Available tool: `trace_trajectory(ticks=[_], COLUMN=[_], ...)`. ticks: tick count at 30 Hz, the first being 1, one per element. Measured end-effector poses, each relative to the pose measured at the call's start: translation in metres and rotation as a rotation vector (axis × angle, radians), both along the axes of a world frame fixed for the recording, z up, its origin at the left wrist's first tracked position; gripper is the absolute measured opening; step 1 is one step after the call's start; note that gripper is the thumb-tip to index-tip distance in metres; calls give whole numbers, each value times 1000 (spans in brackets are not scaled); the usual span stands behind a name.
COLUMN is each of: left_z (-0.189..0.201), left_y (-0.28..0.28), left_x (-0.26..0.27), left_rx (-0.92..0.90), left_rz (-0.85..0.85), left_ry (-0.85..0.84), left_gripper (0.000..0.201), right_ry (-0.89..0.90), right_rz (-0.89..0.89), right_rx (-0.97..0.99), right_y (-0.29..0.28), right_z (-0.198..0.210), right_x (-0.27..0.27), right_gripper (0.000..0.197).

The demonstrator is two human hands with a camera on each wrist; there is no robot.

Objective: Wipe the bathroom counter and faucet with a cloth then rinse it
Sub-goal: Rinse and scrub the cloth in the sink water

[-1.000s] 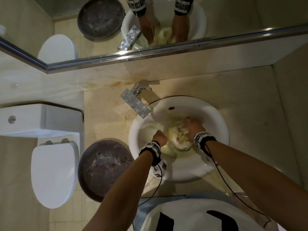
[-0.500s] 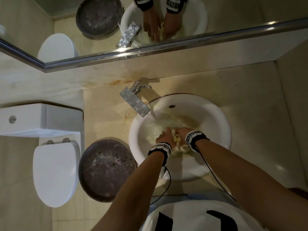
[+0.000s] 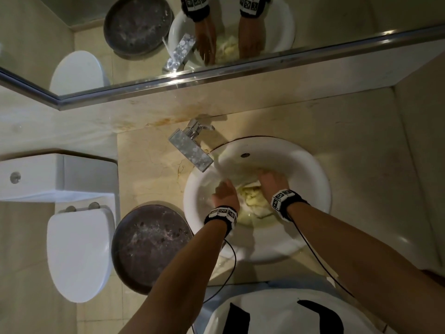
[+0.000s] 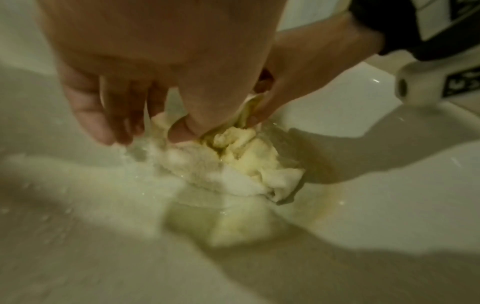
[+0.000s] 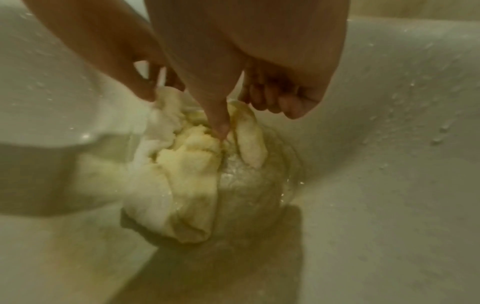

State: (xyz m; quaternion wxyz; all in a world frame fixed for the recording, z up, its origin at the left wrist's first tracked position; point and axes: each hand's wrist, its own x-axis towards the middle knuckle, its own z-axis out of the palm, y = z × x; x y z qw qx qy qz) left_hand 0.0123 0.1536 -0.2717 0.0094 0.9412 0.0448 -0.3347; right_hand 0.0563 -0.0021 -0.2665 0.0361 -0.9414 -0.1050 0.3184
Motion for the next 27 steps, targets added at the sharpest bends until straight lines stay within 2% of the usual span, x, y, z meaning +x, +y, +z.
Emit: trace_trajectory(ticks=[2,4,7,9,12,16,19,22,24,27], left_z=[3,8,3,-1,-3,-6,-8,-2,0,-1], left_y=[-6,-15,-22,-20,-19,-12,3,13,13,4], left_x=[1,3,-1,-3,-6,-8,-5,1,4,4], left_rx=[-36,-133,-283,-288,-226,-64,74,156,114,-90], left_rz=[-104,-201,-194,-194,-281,-395,-436,-427,-383,-309], left_ry=[-100,-134,40,174,250,266,238,216,189,128], left_gripper=[66,55,54,62,57,49,44,35,34,38], right_ry=[-42,58,277,358,395,320,225,164,80,-74], right_rz=[-11,-9,-57,-107,-72,30,72,40,60,195], right_rx=[74,145,140,170,136,35,-81,-230,-238,-75], right_y=[6,9,11,11,10,2,1,13,19,16], right_z=[-2,-6,-23,-26,-26,-26,-23,-19,-18,-18], right_x=[-8,-19,-36,-46,-52,-41,-31,-31,-33,-31], right_gripper=[52,65,80,86,94,103,98,95,92,74])
